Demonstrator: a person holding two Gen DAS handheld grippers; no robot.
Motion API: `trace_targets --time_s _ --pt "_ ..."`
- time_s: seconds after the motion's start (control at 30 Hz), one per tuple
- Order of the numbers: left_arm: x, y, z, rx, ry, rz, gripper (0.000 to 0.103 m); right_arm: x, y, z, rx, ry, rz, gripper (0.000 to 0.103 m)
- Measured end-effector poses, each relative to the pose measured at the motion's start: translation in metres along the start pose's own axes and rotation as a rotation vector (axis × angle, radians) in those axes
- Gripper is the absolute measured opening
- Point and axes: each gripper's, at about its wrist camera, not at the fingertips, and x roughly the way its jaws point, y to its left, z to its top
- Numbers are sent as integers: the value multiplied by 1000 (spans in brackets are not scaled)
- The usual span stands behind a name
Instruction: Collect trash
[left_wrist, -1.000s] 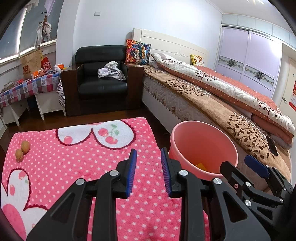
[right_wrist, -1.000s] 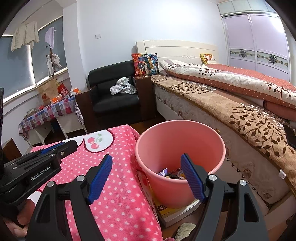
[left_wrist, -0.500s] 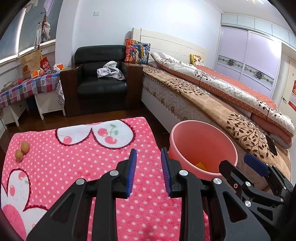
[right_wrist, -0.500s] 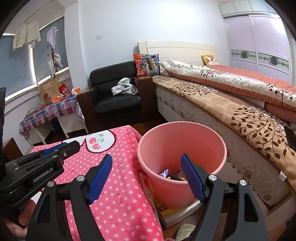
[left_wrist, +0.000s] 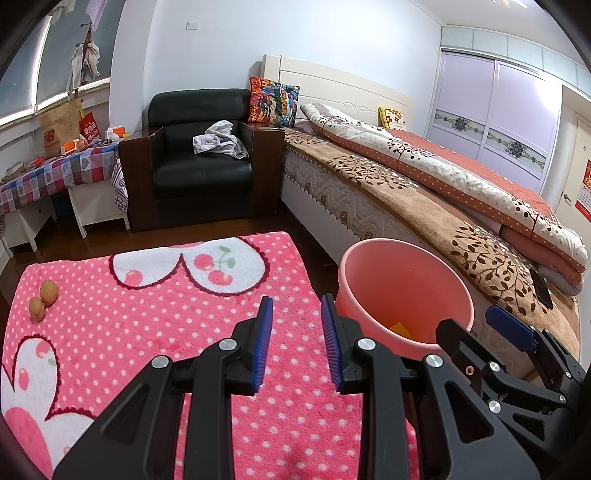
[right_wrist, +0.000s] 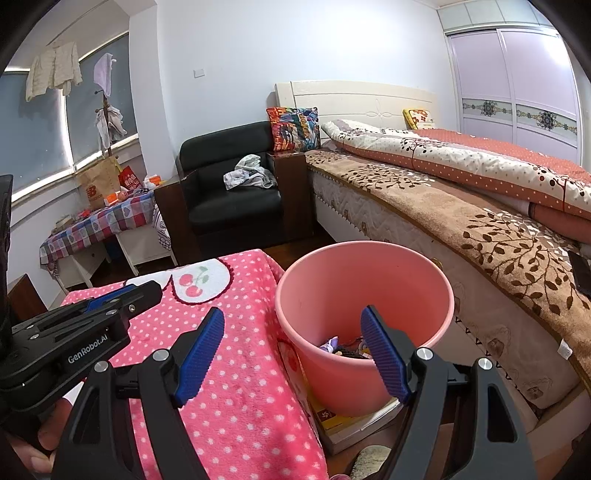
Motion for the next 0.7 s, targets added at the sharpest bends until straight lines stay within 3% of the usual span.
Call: trace_targets --time_s 0.7 --pt "0 0 -1 0 2 -2 27 0 0 -1 -1 1 -1 75"
